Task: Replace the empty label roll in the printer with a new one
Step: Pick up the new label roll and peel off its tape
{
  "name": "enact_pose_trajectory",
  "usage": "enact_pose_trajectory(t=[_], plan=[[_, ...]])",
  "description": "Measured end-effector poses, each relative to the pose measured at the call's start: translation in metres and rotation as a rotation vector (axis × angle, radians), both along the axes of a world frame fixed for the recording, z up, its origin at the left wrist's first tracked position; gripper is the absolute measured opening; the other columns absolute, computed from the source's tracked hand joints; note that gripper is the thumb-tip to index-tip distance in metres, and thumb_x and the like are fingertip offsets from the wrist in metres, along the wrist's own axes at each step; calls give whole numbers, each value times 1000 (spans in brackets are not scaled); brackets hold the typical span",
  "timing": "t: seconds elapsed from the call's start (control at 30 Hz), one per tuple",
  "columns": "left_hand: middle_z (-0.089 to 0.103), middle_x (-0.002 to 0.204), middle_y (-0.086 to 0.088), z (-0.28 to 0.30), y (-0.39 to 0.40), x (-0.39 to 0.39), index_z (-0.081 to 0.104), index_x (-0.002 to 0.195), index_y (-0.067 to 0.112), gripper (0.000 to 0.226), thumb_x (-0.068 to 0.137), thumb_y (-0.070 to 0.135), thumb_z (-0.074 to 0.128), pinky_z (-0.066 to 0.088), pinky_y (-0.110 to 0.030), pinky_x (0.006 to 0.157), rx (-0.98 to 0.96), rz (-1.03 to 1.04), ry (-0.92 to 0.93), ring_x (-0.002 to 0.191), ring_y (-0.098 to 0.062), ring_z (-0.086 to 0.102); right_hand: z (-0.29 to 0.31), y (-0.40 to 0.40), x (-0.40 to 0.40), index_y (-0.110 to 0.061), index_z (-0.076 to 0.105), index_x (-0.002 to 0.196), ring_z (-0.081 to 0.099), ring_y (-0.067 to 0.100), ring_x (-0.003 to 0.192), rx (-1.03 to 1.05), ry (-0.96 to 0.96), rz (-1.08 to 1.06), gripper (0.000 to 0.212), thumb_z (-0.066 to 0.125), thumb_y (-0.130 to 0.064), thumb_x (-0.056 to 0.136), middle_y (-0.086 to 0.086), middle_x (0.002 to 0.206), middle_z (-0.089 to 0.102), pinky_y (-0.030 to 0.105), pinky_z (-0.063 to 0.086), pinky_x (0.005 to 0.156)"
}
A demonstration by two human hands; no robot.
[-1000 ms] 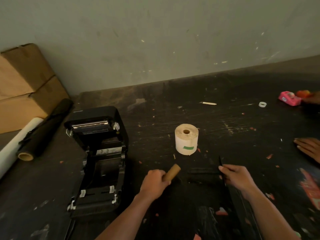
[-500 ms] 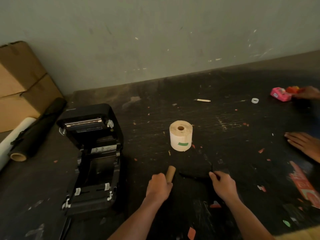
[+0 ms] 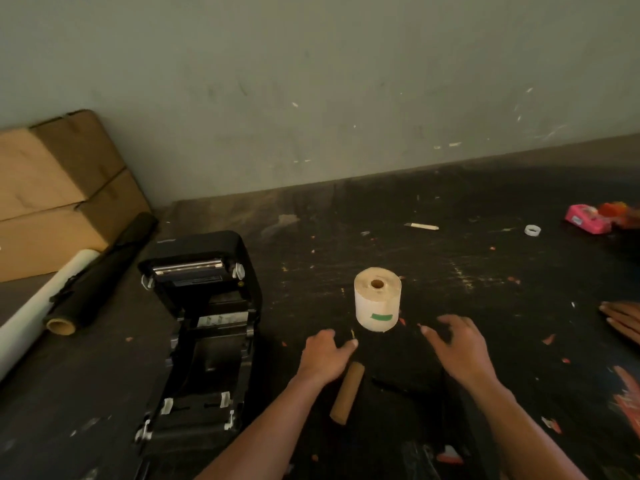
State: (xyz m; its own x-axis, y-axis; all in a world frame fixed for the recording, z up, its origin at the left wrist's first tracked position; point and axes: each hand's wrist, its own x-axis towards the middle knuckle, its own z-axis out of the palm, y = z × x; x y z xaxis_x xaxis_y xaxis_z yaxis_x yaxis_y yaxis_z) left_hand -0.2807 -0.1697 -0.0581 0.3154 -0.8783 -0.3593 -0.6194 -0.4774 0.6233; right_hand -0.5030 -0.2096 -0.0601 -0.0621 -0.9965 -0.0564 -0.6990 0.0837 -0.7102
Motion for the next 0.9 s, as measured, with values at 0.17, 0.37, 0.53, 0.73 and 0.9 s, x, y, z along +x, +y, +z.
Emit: enact_pose_trajectory(t=[0.17,0.37,0.53,0.73,0.9], plan=[[58,126,-4,33,-40,0,45,140,17,52,94,37,58,49,-36,98,-7,214,438,112,-16,57,31,-56,37,-22,51,128,45,18,126,-52,161,315,50,68,-31,82,1,139,43,40,43,104],[55,93,3,31,-67,-13,48,132,20,42,94,34,58,47,-41,102,61,403,800,113,-20,56,26,-91,68,-29,40,139,27,25,138,-15,437,557,65,67,-39,81,4,153,22,46,32,111],[51,112,-5,6,-81,-13,47,136,21,49,92,38,59,49,-41,98,127,498,802,109,-22,52,14,-104,74,-26,37,142,17,27,142,-18,597,617,68,61,-49,83,8,156,14,47,26,112],[49,135,-6,-6,-87,-24,44,141,25,46,99,42,45,43,-40,101,126,440,761,120,-22,49,11,-107,71,-21,42,140,13,25,142,-5,432,620,65,63,-44,83,0,156,13,45,34,110],[56,135,-4,-9,-86,-20,46,140,30,42,100,41,42,45,-35,97,-117,342,687,111,-14,56,24,-108,62,-10,62,121,44,21,124,143,28,362,52,60,-47,86,7,146,34,38,38,103]])
